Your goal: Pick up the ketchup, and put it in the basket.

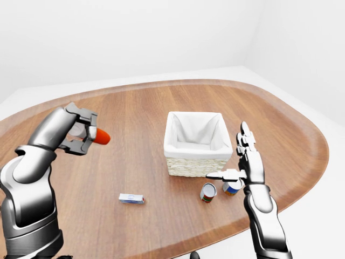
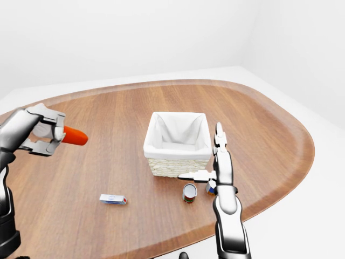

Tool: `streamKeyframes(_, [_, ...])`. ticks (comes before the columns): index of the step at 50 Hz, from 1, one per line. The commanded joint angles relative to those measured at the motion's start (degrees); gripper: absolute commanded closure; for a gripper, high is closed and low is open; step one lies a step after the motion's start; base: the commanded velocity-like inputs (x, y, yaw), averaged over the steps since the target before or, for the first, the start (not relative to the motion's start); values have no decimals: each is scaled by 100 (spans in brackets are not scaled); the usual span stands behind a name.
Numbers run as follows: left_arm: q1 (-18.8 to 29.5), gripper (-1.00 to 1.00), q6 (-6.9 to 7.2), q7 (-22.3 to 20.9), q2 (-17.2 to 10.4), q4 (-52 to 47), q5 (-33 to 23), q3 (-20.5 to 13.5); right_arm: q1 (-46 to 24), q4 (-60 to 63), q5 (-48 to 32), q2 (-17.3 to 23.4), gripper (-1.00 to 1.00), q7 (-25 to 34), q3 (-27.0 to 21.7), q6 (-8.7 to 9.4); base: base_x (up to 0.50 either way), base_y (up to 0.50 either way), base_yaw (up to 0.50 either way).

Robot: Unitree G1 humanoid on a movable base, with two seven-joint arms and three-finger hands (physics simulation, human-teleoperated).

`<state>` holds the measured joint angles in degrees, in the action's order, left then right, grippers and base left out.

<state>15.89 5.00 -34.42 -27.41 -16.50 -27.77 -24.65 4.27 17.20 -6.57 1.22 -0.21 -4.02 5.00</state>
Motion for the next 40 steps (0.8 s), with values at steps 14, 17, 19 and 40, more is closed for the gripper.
streamKeyframes(14, [3613,100,0,-256,-146,1731,-658,1590,-29,64,19,9,-100,-2,-17,0,0,0,0])
streamKeyframes(17, [4020,100,0,-262,21,2195,-847,1761,-28,124,18,17,-100,10,-36,0,0,0,0])
streamKeyframes(19, [4211,100,0,-272,110,2385,-932,1797,-28,115,26,23,-100,20,-56,0,0,0,0])
streamKeyframes(40, [5449,100,0,-31,954,4264,-1302,2239,-55,58,-5,4,-100,-2,-16,0,0,0,0])
